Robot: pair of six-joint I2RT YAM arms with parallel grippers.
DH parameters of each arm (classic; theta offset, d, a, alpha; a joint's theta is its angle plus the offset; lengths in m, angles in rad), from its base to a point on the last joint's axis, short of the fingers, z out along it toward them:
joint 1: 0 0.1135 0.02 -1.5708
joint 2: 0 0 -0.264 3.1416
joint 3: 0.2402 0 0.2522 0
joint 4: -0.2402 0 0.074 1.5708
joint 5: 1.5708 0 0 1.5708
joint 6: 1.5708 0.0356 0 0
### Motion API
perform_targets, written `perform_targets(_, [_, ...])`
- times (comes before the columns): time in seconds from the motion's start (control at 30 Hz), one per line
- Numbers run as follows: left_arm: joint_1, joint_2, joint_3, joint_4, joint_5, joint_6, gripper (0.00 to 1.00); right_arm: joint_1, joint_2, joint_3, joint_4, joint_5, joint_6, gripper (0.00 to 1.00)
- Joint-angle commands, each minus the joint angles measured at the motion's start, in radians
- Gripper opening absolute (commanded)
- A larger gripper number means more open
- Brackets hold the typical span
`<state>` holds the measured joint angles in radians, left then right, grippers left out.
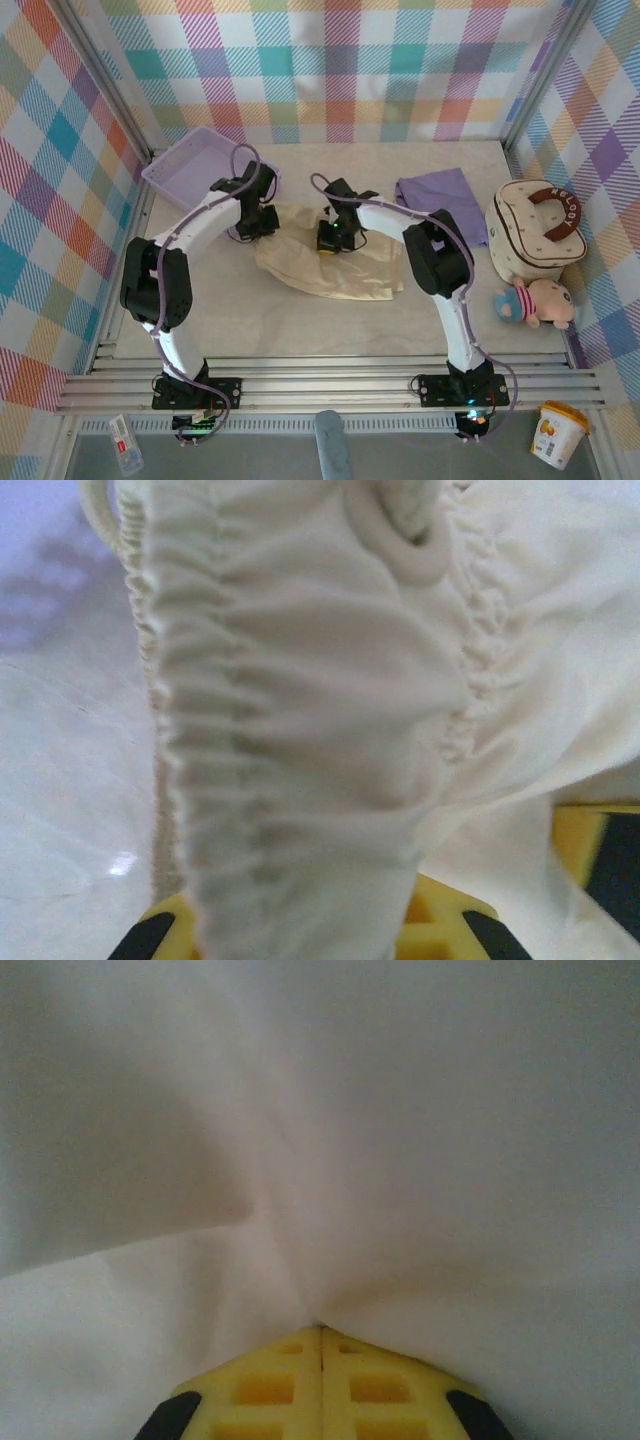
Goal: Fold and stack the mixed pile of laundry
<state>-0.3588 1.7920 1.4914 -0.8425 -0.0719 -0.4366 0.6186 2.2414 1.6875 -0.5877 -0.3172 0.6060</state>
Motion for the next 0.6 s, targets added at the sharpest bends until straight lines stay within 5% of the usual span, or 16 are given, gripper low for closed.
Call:
perform_targets(0.0, [-0.01, -0.024, 0.096, -0.157, -0.124, 0.07, 0.0, 0.04, 0.041, 0.071, -0.044, -0.091, 0.002, 0.0])
perform_targets(0.17, [-0.044, 0.014, 0.166, -0.22, -0.206, 0.083, 0.0, -0.032, -0.111, -0.013, -0.018, -0.064, 0.031, 0.09])
perform_targets(0.4, [-0.135, 0.113, 0.298, -0.305, -0.353, 0.106, 0.0, -0.21, -0.399, -0.342, 0.026, 0.001, 0.045, 0.16])
perform_targets(0.57, [-0.197, 0.216, 0.445, -0.409, -0.433, 0.127, 0.0, -0.287, -0.441, -0.51, 0.049, 0.025, 0.001, 0.18])
